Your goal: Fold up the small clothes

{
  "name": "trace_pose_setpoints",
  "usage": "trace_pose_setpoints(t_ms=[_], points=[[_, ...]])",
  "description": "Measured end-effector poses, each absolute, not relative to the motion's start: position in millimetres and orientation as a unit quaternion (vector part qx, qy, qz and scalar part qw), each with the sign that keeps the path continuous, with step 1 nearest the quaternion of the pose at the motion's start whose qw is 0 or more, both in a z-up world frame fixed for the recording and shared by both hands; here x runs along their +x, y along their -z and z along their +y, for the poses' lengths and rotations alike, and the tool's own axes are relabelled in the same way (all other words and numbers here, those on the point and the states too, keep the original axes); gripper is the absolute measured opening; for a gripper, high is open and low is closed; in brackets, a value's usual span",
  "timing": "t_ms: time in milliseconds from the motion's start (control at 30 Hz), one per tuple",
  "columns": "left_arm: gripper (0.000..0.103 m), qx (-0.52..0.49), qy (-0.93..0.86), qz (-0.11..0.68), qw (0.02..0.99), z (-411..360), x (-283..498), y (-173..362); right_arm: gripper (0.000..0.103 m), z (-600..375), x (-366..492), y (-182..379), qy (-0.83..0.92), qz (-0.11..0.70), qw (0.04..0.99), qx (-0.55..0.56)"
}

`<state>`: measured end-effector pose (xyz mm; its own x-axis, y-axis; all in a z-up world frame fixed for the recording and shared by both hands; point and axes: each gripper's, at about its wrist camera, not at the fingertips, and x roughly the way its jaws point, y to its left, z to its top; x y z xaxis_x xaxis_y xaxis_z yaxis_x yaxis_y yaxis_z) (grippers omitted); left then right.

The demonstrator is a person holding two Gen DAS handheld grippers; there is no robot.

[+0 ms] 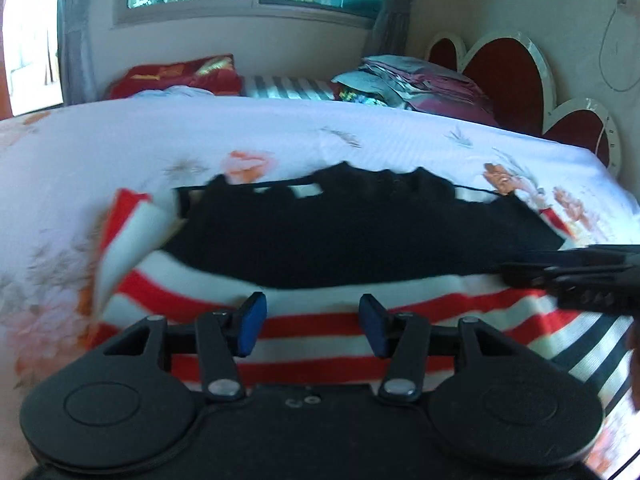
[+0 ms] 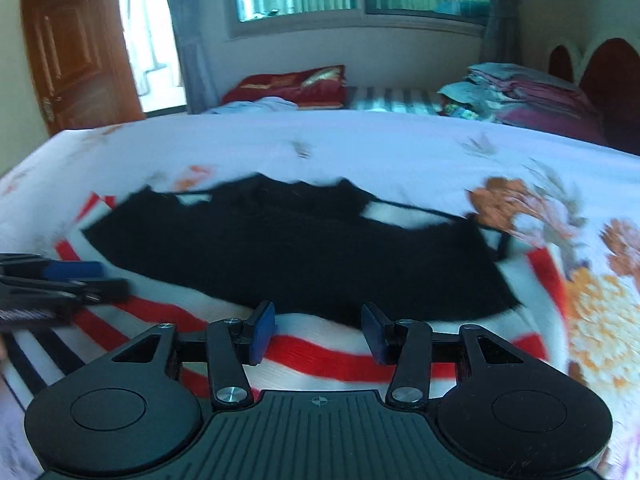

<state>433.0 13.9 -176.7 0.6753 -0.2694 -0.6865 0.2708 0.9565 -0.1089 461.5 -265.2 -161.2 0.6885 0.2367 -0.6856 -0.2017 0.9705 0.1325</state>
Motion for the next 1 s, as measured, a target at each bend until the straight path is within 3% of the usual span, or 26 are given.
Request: trace_pose_setpoints(t_ms=[300, 600, 1000], points=[[0.048, -0.018, 0.113, 0.376, 0.92, 38.9, 409.5, 163.8, 0.047, -288.2, 435.1, 148.1, -0.092, 0.369, 0.924, 0.05], [0.054, -0.003, 0.134, 0.388, 0.912, 9.4, 385.2, 163.8, 0.047, -248.8, 405.1, 150.0, -0.125, 0.375, 0.918, 0.03], [0.055, 0.02, 0.131, 0.391, 0.911, 22.3, 374.6, 167.7, 0.047, -295.4, 375.0, 161.9, -0.038, 0.396, 0.917, 0.016]])
